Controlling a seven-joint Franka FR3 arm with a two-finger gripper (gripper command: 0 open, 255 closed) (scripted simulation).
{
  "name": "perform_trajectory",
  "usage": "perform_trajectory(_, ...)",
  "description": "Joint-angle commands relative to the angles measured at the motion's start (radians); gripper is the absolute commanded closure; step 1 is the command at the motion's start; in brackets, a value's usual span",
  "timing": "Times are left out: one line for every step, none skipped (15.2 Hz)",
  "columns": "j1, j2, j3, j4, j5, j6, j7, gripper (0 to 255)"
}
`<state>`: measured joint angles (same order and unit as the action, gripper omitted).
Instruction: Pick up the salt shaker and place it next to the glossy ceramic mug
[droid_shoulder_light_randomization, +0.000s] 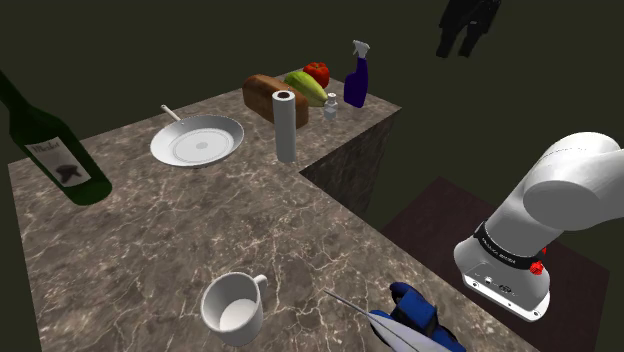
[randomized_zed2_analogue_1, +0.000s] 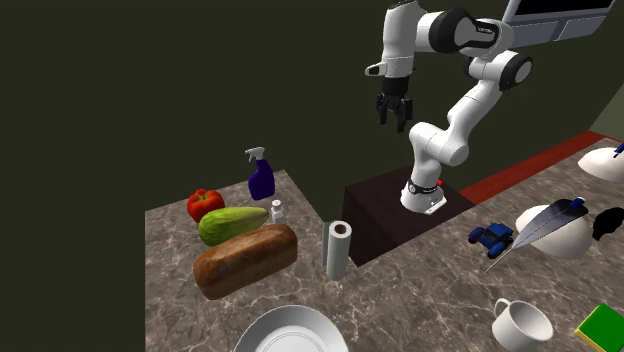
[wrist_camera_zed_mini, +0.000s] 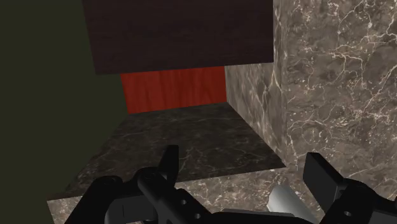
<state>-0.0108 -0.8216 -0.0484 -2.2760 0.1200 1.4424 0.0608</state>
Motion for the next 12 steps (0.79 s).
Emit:
perform_trajectory(0.0,0.0,0.0,0.0,0.0,0.0,0.0,0)
perform_trajectory(-0.001,0.028,0.001,-0.002,-0.003,0.03,-0.002,0)
perform_trajectory(-0.002,0.057,0.002,-0.002,-0.006,0.059,-0.003,0)
perform_trajectory(-0.003,0.087,0.003,-0.001,-0.008,0.087,-0.004,0)
perform_trajectory(-0.004,0.117,0.003,0.002,-0.011,0.115,-0.005,0)
perform_trajectory(-0.005,0.149,0.004,0.005,-0.013,0.143,-0.006,0)
perform_trajectory(-0.006,0.181,0.005,0.01,-0.016,0.17,-0.007,0)
perform_trajectory(-0.007,0.213,0.005,0.017,-0.019,0.196,-0.007,0)
perform_trajectory(-0.009,0.246,0.005,0.025,-0.021,0.221,-0.007,0)
perform_trajectory(-0.01,0.28,0.005,0.034,-0.024,0.246,-0.008,0)
perform_trajectory(-0.011,0.314,0.006,0.044,-0.026,0.269,-0.008,0)
perform_trajectory(-0.012,0.349,0.005,0.056,-0.029,0.292,-0.008,0)
